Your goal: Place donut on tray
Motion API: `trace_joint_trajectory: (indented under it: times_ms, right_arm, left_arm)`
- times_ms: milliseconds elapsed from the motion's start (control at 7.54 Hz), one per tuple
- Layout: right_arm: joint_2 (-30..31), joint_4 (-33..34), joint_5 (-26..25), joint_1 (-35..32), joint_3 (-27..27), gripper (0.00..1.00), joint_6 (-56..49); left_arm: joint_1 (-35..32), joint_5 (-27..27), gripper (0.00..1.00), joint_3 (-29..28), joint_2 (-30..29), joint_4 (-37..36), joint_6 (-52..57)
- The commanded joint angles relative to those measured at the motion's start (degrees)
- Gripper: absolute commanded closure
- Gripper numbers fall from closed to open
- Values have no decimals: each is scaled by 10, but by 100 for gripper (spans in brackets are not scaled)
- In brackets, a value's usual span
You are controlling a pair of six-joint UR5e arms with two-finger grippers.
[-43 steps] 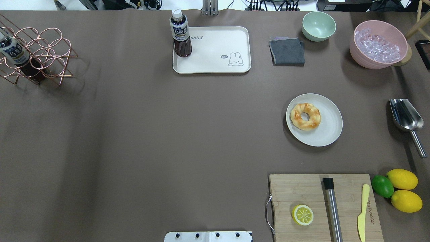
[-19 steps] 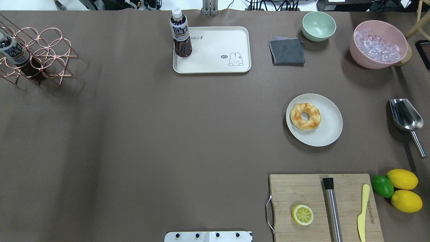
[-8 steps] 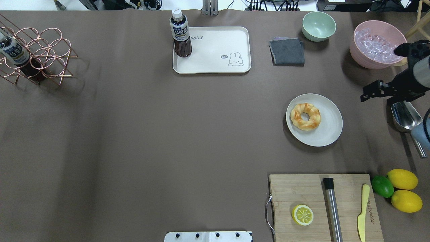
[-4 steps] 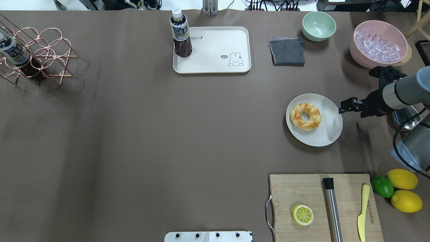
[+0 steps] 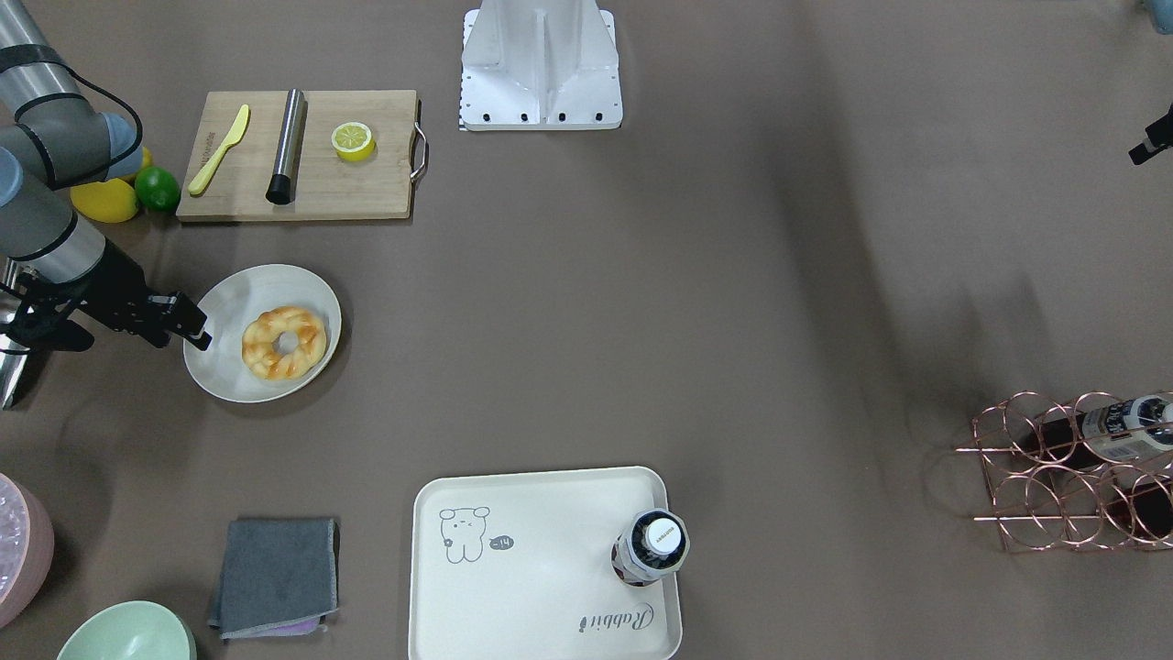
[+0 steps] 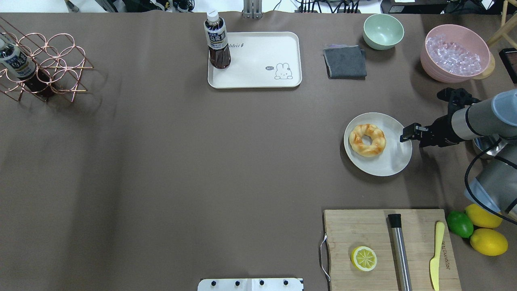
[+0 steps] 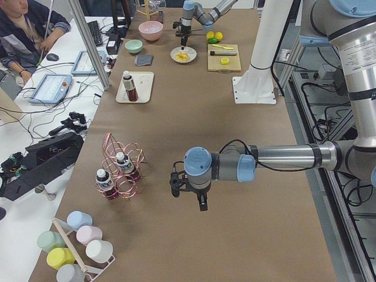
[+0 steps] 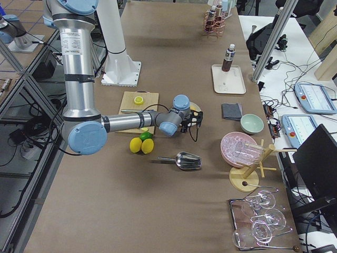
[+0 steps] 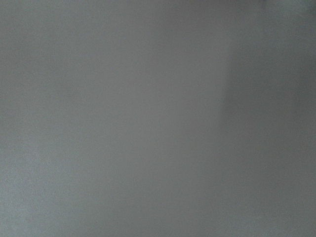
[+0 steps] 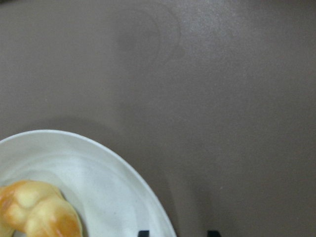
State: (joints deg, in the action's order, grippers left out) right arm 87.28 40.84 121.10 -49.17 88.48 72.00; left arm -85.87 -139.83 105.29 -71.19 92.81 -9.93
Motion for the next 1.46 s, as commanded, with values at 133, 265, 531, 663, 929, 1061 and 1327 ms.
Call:
trace_joint_trajectory:
  times_ms: [133, 265, 531, 663, 929, 1061, 1327]
  right_arm:
    - [7, -25, 7, 6, 25, 100, 17]
    - [9, -24, 12, 5, 41, 100, 19]
    - [5, -19, 35, -6, 77, 100, 46]
    - [-7, -12, 42, -20, 75, 100, 48]
    - [-101, 123, 35, -31, 70, 100, 48]
    - [-170, 204, 29, -30, 55, 100, 49]
    - [-328, 246, -26, 6, -70, 100, 97]
  left_arm:
    - [0, 0, 1, -1, 0, 0, 0]
    - [0, 0, 1, -1, 0, 0, 0]
    - [0, 0, 1, -2, 0, 0, 0]
    - [1, -1, 1, -2, 0, -1, 0]
    - [2, -1, 1, -2, 0, -1, 0]
    - [2, -1, 1, -2, 0, -1, 0]
    - [2, -1, 1, -2, 0, -2, 0]
